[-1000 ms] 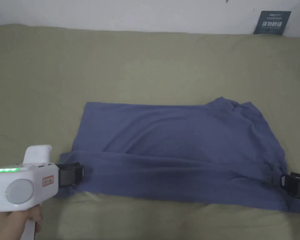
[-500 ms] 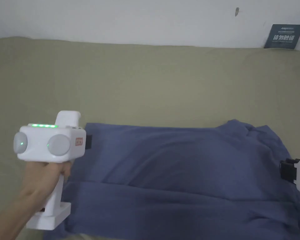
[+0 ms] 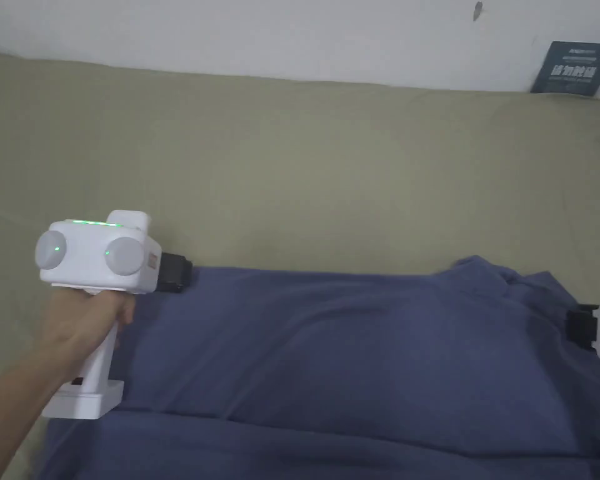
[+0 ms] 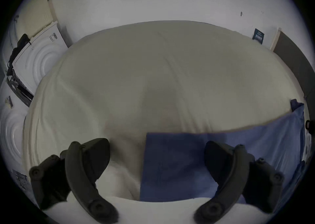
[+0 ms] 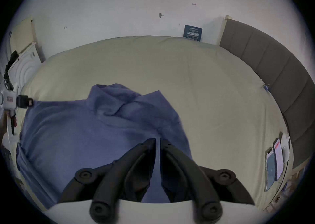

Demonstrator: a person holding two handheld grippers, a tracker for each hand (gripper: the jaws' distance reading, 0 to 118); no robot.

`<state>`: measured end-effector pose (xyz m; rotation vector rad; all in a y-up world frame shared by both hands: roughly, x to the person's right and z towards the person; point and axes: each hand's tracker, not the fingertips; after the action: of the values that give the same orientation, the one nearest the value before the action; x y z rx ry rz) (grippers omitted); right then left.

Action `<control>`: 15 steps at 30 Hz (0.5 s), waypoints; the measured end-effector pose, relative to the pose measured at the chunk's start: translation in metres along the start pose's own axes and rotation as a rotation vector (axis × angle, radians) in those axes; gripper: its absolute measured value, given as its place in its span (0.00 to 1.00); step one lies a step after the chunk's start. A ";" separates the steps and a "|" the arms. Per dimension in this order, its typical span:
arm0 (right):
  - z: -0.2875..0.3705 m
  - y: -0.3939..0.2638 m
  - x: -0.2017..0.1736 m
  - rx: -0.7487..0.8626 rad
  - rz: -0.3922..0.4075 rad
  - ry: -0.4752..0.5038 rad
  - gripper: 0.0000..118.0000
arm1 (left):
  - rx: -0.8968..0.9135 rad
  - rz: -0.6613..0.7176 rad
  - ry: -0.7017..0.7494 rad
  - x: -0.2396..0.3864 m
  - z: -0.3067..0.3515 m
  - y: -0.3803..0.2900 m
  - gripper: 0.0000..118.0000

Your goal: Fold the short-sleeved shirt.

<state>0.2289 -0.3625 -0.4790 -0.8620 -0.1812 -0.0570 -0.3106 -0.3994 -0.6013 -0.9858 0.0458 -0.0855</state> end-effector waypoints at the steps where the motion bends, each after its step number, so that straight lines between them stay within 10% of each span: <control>1: -0.002 0.003 0.002 0.000 -0.008 -0.002 0.10 | 0.007 0.015 -0.006 -0.002 0.002 -0.001 0.94; 6: -0.012 0.027 0.016 -0.002 0.011 -0.050 0.10 | 0.012 0.015 -0.054 -0.007 0.017 0.000 0.61; 9: -0.022 0.041 0.022 -0.027 0.001 -0.052 0.11 | 0.031 -0.023 -0.061 -0.005 0.024 0.001 0.08; 11: -0.030 0.048 0.023 -0.037 0.004 -0.064 0.31 | 0.027 -0.036 -0.071 0.001 0.024 -0.001 0.03; 13: -0.038 0.052 0.023 -0.078 0.020 -0.051 0.91 | 0.028 -0.084 -0.049 0.008 0.021 -0.002 0.03; 15: -0.047 0.051 0.022 -0.131 0.023 -0.042 0.95 | 0.030 -0.086 -0.039 0.013 0.018 -0.004 0.03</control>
<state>0.2632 -0.3645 -0.5434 -0.9967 -0.2082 -0.0298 -0.2969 -0.3882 -0.5882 -0.9591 -0.0337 -0.1451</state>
